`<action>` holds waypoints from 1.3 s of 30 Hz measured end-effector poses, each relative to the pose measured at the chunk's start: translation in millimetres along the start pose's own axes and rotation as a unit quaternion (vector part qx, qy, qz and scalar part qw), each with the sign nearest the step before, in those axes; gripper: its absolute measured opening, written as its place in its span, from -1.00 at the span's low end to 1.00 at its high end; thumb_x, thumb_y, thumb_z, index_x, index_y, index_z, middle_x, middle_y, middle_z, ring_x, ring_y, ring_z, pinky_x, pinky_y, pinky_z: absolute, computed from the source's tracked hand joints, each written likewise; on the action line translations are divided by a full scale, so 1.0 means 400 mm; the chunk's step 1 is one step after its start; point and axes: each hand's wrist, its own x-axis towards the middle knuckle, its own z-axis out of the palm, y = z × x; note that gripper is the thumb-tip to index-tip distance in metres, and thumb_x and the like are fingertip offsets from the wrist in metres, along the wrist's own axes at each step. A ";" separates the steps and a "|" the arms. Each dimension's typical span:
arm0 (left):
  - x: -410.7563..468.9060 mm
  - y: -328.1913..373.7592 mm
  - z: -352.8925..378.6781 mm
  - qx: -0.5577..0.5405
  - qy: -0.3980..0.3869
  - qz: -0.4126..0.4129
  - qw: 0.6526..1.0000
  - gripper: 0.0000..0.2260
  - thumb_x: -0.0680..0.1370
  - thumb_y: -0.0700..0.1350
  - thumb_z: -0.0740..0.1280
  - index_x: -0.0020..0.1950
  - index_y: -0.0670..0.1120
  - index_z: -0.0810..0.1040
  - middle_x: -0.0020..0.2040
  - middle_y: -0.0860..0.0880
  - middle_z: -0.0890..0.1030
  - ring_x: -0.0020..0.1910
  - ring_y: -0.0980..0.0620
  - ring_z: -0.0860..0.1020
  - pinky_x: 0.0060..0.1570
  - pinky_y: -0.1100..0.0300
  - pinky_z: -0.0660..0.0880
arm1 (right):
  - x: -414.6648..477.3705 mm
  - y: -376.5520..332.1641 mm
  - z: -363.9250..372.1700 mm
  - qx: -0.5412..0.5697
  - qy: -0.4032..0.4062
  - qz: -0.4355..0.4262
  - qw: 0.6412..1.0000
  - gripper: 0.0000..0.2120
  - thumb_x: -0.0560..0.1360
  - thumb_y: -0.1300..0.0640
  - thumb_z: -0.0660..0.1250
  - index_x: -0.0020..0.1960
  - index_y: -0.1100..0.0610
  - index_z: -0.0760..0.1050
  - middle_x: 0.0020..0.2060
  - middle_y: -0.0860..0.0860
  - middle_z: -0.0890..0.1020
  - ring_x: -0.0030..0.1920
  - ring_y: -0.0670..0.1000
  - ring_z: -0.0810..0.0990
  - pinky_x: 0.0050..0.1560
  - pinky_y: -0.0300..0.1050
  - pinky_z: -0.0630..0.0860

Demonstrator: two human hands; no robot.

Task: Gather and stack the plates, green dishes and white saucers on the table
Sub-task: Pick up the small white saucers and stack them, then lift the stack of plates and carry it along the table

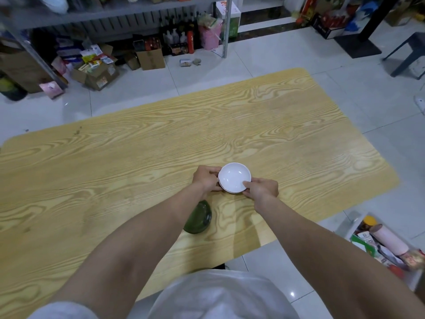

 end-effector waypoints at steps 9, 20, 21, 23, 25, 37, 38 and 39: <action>-0.009 0.002 0.001 0.042 0.001 0.006 0.999 -0.61 0.51 -0.45 0.23 0.26 -0.19 0.61 0.12 -0.16 0.65 0.07 -0.14 0.64 0.05 -0.01 0.62 | 0.018 0.011 0.012 -0.047 0.014 -0.018 0.999 -0.75 0.31 0.45 0.55 -0.23 0.19 0.55 -0.04 0.22 0.66 -0.37 0.03 0.62 -0.22 -0.12 0.63; -0.105 0.095 -0.044 0.471 0.063 0.235 0.848 -0.52 0.60 -0.02 0.27 0.52 -0.06 0.35 0.44 -0.11 0.44 0.41 -0.14 0.39 0.30 0.03 0.38 | -0.101 -0.089 -0.047 -0.525 -0.126 -0.392 0.745 -0.37 0.59 -0.09 0.29 0.57 0.09 0.19 0.51 0.11 0.31 0.46 0.14 0.32 0.33 0.02 0.35; -0.125 0.111 -0.052 0.514 0.080 0.265 0.812 -0.50 0.61 0.01 0.26 0.53 -0.05 0.30 0.48 -0.11 0.40 0.43 -0.15 0.36 0.32 0.00 0.34 | -0.119 -0.104 -0.049 -0.561 -0.134 -0.433 0.693 -0.33 0.60 -0.12 0.25 0.60 0.05 0.08 0.55 0.11 0.21 0.50 0.14 0.25 0.37 0.04 0.31; -0.171 0.140 -0.075 0.562 0.117 0.293 0.764 -0.46 0.62 0.07 0.23 0.57 -0.02 0.21 0.55 -0.10 0.28 0.50 -0.15 0.25 0.42 -0.04 0.20 | -0.156 -0.130 -0.052 -0.603 -0.129 -0.483 0.621 -0.28 0.61 -0.19 0.19 0.63 -0.01 -0.07 0.59 0.13 0.08 0.55 0.15 0.16 0.42 0.08 0.24; -0.221 0.166 -0.108 0.591 0.149 0.293 0.737 -0.42 0.62 0.13 0.19 0.60 0.02 0.12 0.61 -0.08 0.14 0.58 -0.12 0.08 0.51 -0.08 0.03 | -0.198 -0.154 -0.049 -0.626 -0.116 -0.504 0.584 -0.25 0.62 -0.23 0.14 0.63 -0.03 -0.17 0.61 0.14 0.00 0.58 0.15 0.05 0.49 0.15 0.14; -0.538 0.195 -0.412 0.630 0.348 0.235 0.653 -0.39 0.62 0.21 0.14 0.61 0.03 0.08 0.62 -0.08 0.09 0.59 -0.15 0.02 0.51 -0.16 0.00 | -0.475 -0.222 0.092 -0.604 -0.101 -0.609 0.504 -0.23 0.62 -0.26 0.07 0.62 0.00 -0.27 0.61 0.15 -0.11 0.60 0.21 -0.10 0.52 0.28 0.00; -0.560 0.189 -0.437 0.628 0.361 0.231 0.650 -0.39 0.62 0.21 0.14 0.60 0.03 0.09 0.61 -0.08 0.10 0.59 -0.15 0.03 0.51 -0.17 0.00 | -0.503 -0.219 0.109 -0.600 -0.104 -0.618 0.497 -0.23 0.62 -0.26 0.07 0.62 0.00 -0.26 0.61 0.15 -0.11 0.60 0.21 -0.10 0.53 0.28 0.00; -0.582 0.182 -0.464 0.626 0.373 0.226 0.647 -0.40 0.61 0.21 0.14 0.60 0.03 0.10 0.61 -0.08 0.12 0.59 -0.15 0.04 0.51 -0.17 0.00 | -0.533 -0.214 0.127 -0.596 -0.106 -0.628 0.489 -0.23 0.62 -0.25 0.08 0.62 0.00 -0.26 0.61 0.16 -0.11 0.60 0.21 -0.09 0.53 0.28 0.01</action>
